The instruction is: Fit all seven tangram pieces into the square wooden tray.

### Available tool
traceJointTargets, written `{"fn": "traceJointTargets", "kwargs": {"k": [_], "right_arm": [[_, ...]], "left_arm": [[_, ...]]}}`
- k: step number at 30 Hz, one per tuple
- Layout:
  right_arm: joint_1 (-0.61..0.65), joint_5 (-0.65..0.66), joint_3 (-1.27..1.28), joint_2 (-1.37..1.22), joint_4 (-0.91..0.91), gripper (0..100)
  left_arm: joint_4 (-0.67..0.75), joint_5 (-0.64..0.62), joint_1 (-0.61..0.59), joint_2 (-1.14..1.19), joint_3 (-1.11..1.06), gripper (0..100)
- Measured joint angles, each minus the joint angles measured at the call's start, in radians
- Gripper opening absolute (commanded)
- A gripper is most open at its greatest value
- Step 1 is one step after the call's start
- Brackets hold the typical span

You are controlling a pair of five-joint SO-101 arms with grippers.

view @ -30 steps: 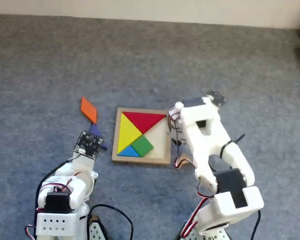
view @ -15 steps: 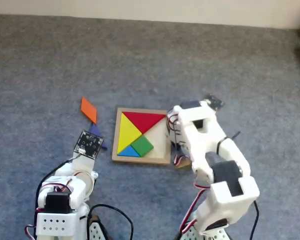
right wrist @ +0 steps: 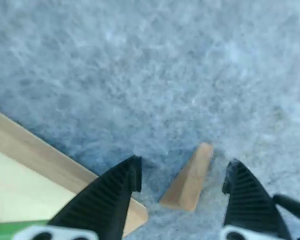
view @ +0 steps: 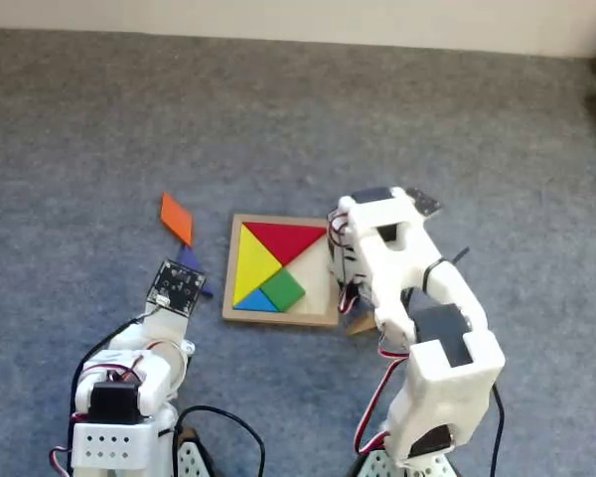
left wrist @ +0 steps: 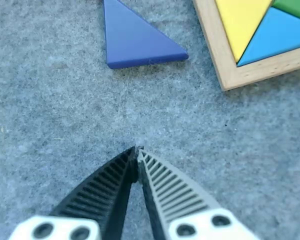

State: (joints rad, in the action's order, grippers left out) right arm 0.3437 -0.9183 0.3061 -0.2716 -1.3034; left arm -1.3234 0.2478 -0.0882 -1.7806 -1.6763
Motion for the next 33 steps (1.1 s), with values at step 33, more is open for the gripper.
{"fn": "traceJointTargets", "kwargs": {"k": [33], "right_arm": [[-0.035,0.170,-0.072,-0.012,-0.091,0.4]], "left_arm": [[0.000,0.000,0.000,0.000,0.000,0]]}}
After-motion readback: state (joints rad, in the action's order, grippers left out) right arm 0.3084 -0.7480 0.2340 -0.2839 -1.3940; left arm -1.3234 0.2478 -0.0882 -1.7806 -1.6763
